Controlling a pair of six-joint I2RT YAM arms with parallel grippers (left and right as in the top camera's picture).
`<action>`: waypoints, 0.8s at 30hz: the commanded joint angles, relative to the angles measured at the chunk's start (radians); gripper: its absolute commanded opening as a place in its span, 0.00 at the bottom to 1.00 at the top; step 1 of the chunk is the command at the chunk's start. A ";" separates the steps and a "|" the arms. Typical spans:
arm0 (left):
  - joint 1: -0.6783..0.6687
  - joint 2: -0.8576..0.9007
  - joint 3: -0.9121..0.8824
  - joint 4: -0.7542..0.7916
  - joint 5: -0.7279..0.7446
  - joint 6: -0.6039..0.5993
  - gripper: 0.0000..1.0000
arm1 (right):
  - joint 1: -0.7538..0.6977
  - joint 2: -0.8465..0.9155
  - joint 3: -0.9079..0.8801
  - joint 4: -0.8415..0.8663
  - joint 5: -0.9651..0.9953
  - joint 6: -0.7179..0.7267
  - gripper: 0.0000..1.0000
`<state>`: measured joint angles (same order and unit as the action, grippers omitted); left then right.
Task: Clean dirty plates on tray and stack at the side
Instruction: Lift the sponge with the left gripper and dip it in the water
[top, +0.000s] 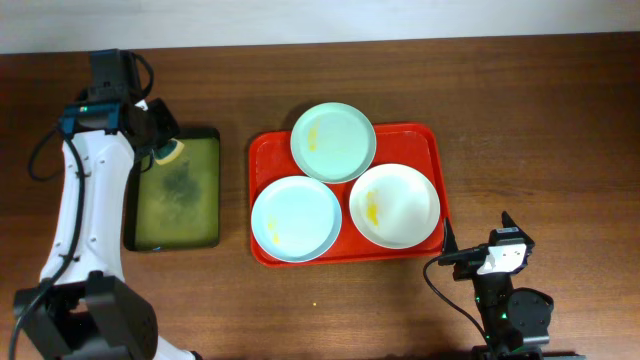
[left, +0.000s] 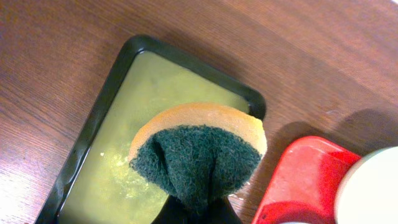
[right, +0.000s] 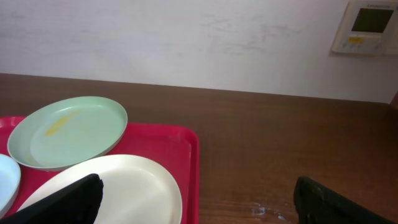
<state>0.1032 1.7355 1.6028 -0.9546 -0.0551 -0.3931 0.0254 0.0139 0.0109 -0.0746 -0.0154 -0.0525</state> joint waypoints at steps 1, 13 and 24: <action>0.003 0.023 -0.036 0.007 0.029 0.025 0.00 | -0.006 -0.008 -0.005 -0.005 0.002 0.008 0.99; 0.003 0.062 -0.048 -0.039 0.031 0.077 0.00 | -0.006 -0.008 -0.005 -0.005 0.002 0.008 0.99; -0.169 -0.187 0.075 -0.200 0.256 0.074 0.00 | -0.006 -0.008 -0.005 -0.005 0.002 0.008 0.99</action>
<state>0.0296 1.5421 1.6848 -1.1210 0.0097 -0.3317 0.0254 0.0139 0.0109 -0.0746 -0.0154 -0.0521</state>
